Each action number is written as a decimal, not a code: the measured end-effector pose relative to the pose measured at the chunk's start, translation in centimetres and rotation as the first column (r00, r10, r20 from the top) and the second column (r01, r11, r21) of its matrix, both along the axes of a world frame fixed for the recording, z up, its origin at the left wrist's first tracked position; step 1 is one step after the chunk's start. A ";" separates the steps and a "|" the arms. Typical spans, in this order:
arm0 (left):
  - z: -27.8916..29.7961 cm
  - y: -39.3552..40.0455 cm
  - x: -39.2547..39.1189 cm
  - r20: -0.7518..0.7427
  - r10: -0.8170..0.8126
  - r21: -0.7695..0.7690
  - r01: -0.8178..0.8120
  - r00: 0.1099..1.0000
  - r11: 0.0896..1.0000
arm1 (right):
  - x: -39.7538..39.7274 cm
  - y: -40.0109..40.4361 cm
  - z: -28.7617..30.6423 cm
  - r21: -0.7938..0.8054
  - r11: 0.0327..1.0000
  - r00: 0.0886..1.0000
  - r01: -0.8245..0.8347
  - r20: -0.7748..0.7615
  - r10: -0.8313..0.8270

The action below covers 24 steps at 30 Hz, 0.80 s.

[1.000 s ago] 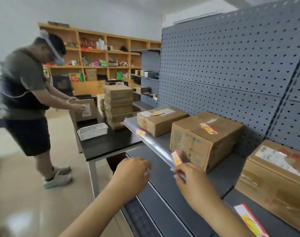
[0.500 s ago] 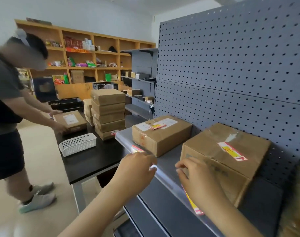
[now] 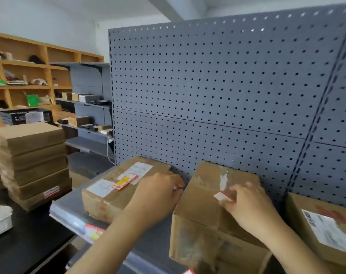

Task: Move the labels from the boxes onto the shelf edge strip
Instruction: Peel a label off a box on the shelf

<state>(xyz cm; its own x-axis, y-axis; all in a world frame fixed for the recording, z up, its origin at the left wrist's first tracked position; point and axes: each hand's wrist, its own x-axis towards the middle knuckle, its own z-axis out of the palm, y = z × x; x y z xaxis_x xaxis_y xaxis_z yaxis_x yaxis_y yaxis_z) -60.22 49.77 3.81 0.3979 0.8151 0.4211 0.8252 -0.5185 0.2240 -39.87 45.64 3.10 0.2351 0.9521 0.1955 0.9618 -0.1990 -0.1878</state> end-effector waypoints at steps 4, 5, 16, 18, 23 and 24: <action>0.4 2.9 0.8 0.008 -0.160 -0.026 0.160 0.987 0.987 | 0.1 0.5 0.0 -0.122 0.978 0.986 0.167 0.009 -0.167; 0.5 3.6 1.0 0.008 -0.195 -0.028 0.195 0.981 0.980 | 0.2 0.7 0.0 -0.131 0.972 0.981 0.193 0.015 -0.193; 0.3 5.8 1.7 -0.029 -0.416 -0.025 0.416 0.909 0.909 | -1.2 0.3 0.6 0.032 0.943 0.914 0.332 -0.256 -0.314; 0.1 5.6 2.0 -0.032 -0.437 -0.016 0.437 0.899 0.899 | -1.0 0.0 0.3 0.068 0.940 0.912 0.336 -0.274 -0.306; 0.0 5.4 2.9 -0.052 -0.456 -0.026 0.456 0.888 0.890 | -1.1 -1.0 0.4 0.153 0.932 0.914 0.329 -0.301 -0.274; 0.0 5.3 3.0 -0.058 -0.462 -0.028 0.461 0.885 0.887 | -1.1 -1.2 0.4 0.165 0.928 0.911 0.333 -0.310 -0.272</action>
